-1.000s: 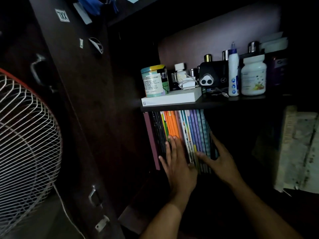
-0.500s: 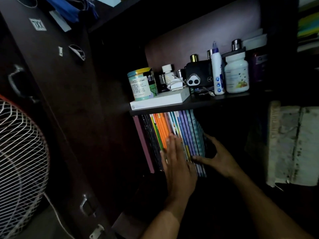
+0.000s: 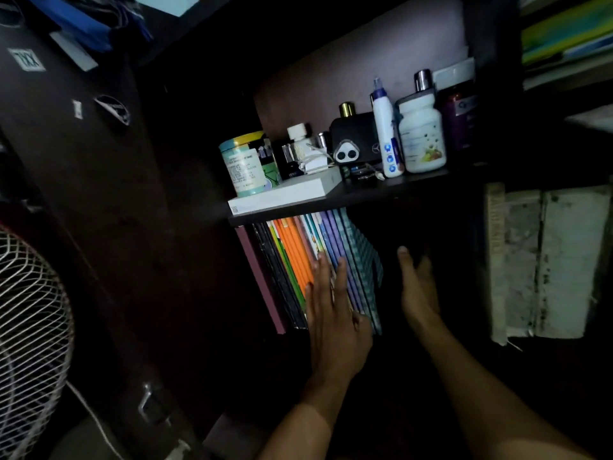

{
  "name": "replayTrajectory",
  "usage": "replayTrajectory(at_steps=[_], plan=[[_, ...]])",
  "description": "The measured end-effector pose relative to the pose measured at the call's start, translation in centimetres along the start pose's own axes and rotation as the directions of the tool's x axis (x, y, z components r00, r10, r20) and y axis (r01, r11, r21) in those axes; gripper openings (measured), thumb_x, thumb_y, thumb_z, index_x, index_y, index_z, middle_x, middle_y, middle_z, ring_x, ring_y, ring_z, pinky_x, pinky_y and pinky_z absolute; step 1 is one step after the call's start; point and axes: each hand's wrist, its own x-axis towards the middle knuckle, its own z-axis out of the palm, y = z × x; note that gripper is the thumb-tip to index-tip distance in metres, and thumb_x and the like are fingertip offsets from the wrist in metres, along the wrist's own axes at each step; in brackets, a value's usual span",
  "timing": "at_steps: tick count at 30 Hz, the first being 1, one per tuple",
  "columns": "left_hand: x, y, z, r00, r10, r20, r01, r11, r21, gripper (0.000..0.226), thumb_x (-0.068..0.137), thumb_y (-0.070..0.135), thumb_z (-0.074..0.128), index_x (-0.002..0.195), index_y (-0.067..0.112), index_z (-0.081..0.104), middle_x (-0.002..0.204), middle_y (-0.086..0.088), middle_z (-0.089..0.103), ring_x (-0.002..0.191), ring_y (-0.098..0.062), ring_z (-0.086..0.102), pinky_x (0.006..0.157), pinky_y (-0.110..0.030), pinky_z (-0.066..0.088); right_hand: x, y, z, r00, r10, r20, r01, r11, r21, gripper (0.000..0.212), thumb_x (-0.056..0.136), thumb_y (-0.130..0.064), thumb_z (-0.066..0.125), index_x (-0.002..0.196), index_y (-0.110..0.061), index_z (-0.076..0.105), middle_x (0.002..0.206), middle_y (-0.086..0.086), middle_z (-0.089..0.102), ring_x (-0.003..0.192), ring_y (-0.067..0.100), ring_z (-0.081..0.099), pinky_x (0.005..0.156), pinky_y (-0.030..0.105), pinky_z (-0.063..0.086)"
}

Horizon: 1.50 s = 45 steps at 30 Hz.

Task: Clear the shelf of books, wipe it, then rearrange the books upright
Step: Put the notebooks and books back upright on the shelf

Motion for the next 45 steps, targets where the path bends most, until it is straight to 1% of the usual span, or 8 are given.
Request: replayTrajectory(at_steps=[4, 13, 19, 23, 29, 38, 41, 45], plan=[[-0.2, -0.2, 0.4, 0.988, 0.147, 0.042, -0.149, 0.987, 0.062, 0.105, 0.071, 0.006, 0.066, 0.161, 0.022, 0.015, 0.169, -0.009, 0.001, 0.156, -0.028, 0.002, 0.119, -0.062, 0.021, 0.3, 2.0, 1.0, 0.923, 0.031, 0.385, 0.023, 0.991, -0.135, 0.089, 0.084, -0.083, 0.041, 0.159, -0.04, 0.018, 0.166, -0.013, 0.018, 0.152, 0.007, 0.017, 0.126, 0.042, 0.015], [-2.6, 2.9, -2.6, 0.958, 0.122, 0.259, -0.144, 0.987, 0.067, 0.085, 0.08, 0.005, 0.054, 0.158, 0.015, 0.025, 0.168, -0.01, 0.012, 0.154, -0.026, 0.019, 0.118, -0.048, 0.032, -8.1, -1.2, -2.8, 0.954, -0.055, 0.295, 0.122, 0.969, -0.214, 0.038, 0.103, -0.041, 0.05, 0.137, -0.026, 0.059, 0.139, -0.001, 0.058, 0.131, 0.016, 0.053, 0.1, 0.022, 0.035], [-6.8, 10.1, -4.4, 0.844, 0.006, 0.536, 0.126, 0.97, -0.21, 0.09, 0.088, 0.012, 0.062, 0.161, 0.02, 0.01, 0.167, -0.003, 0.017, 0.153, -0.012, 0.017, 0.121, -0.02, 0.016, -17.3, -5.4, -9.7, 0.989, 0.024, 0.145, 0.016, 0.962, -0.272, 0.042, 0.099, -0.031, 0.062, 0.139, -0.017, 0.057, 0.135, -0.001, 0.058, 0.126, 0.012, 0.052, 0.105, 0.022, 0.037], [-8.6, 19.3, -3.6, 0.699, -0.084, 0.71, 0.478, 0.794, -0.376, 0.071, 0.089, 0.016, 0.057, 0.155, 0.017, 0.033, 0.142, -0.01, 0.058, 0.13, -0.024, 0.057, 0.113, -0.038, 0.043, -23.5, -9.1, -17.2, 0.994, 0.098, 0.043, -0.082, 0.956, -0.282, 0.042, 0.102, -0.031, 0.054, 0.141, -0.015, 0.053, 0.14, 0.006, 0.058, 0.126, 0.014, 0.053, 0.109, 0.023, 0.037], [-11.7, 35.5, -4.9, 0.518, 0.296, 0.803, 0.567, 0.584, -0.581, 0.05, 0.097, 0.022, 0.066, 0.143, 0.028, 0.049, 0.129, 0.007, 0.066, 0.114, -0.004, 0.063, 0.1, -0.027, 0.051, -34.0, -18.5, -30.4, 0.941, 0.115, -0.32, -0.18, 0.967, -0.183, 0.025, 0.108, -0.024, 0.043, 0.129, -0.023, 0.057, 0.124, 0.003, 0.063, 0.108, 0.011, 0.064, 0.09, 0.023, 0.052], [-20.7, 55.7, -13.3, 0.169, 0.812, 0.559, 0.503, 0.416, -0.757, 0.087, 0.07, 0.052, 0.073, 0.146, 0.02, 0.046, 0.135, 0.003, 0.062, 0.122, -0.004, 0.06, 0.11, -0.035, 0.046, -57.9, -28.1, -41.5, 0.689, -0.133, -0.713, -0.226, 0.894, -0.386, 0.021, 0.1, -0.017, 0.059, 0.12, -0.024, 0.065, 0.122, -0.002, 0.071, 0.118, 0.012, 0.064, 0.093, 0.026, 0.052], [-23.5, 58.0, -14.6, 0.124, 0.834, 0.538, 0.476, 0.425, -0.769, 0.057, 0.087, 0.022, 0.076, 0.133, 0.035, 0.046, 0.127, 0.012, 0.063, 0.111, 0.005, 0.062, 0.108, -0.034, 0.047, -63.6, -29.3, -42.7, 0.591, -0.256, -0.765, -0.287, 0.82, -0.496, 0.017, 0.095, -0.018, 0.063, 0.109, -0.025, 0.067, 0.109, -0.002, 0.075, 0.108, 0.013, 0.069, 0.092, 0.03, 0.054], [-24.9, 58.2, -14.2, 0.088, 0.84, 0.535, 0.376, 0.469, -0.799, 0.052, 0.093, 0.015, 0.07, 0.114, 0.054, 0.043, 0.115, 0.039, 0.058, 0.101, 0.022, 0.056, 0.104, -0.015, 0.042, -69.1, -29.5, -44.6, 0.291, -0.454, -0.842, -0.36, 0.764, -0.536, 0.017, 0.094, -0.005, 0.062, 0.1, -0.021, 0.066, 0.097, 0.001, 0.073, 0.09, 0.008, 0.067, 0.08, 0.014, 0.049]])
